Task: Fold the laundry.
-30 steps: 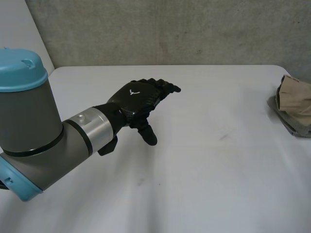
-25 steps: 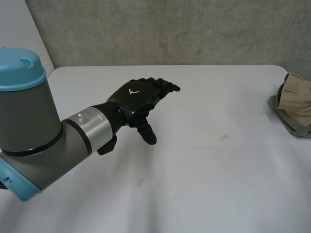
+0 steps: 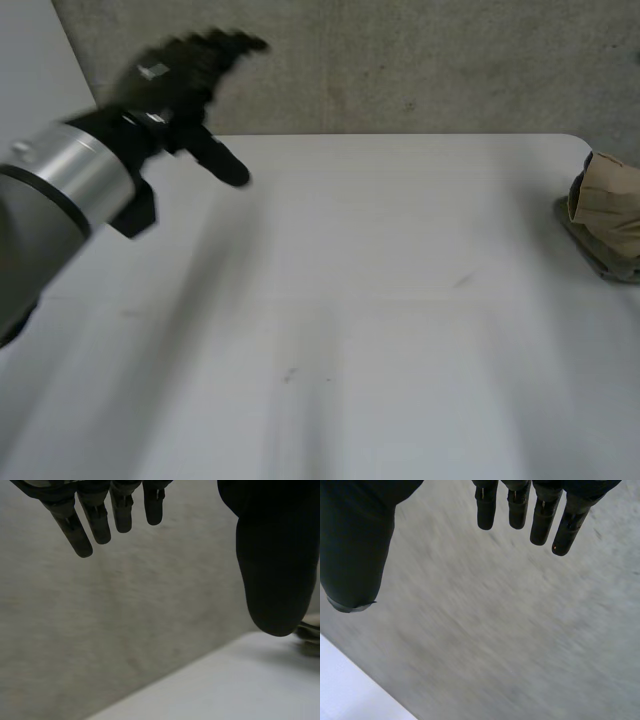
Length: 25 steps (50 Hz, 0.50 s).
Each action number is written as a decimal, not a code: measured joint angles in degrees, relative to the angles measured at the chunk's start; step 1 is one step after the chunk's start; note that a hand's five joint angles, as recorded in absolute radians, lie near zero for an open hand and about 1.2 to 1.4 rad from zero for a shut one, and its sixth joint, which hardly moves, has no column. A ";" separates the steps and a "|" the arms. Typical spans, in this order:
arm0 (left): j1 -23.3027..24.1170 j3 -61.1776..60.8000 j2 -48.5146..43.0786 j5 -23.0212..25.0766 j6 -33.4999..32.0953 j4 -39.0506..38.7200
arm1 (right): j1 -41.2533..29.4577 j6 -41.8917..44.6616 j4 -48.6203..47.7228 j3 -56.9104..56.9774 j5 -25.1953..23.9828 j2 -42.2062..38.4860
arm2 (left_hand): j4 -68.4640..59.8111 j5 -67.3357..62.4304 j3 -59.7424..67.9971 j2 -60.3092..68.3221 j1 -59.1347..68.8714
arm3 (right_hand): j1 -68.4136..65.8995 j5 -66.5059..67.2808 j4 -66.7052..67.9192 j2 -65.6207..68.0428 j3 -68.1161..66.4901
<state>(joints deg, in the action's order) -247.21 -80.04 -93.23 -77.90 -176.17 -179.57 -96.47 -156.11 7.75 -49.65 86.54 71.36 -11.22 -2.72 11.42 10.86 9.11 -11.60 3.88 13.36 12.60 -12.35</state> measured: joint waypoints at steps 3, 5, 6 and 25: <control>-1.80 -0.10 1.42 -2.06 0.57 -0.43 | -4.27 -4.46 -0.56 -3.54 0.59 2.40 | 0.00 0.00 0.00 0.00 0.00 | 0.00 0.00 0.00 0.00 0.00; -3.46 -0.23 2.39 -3.59 0.79 -0.60 | -7.80 -8.07 -1.61 -8.14 0.89 4.54 | 0.00 0.00 0.00 0.00 0.00 | 0.00 0.00 0.00 0.00 0.00; -3.87 -0.32 2.56 -3.88 0.79 -0.56 | -8.59 -8.77 -1.99 -9.43 0.96 4.98 | 0.00 0.00 0.00 0.00 0.00 | 0.00 0.00 0.00 0.00 0.00; -5.86 -6.46 2.81 -4.10 0.14 -0.46 | -18.10 -9.28 -15.97 -30.64 5.16 9.57 | 0.00 0.00 0.00 0.00 0.00 | 0.00 0.00 0.00 0.00 0.00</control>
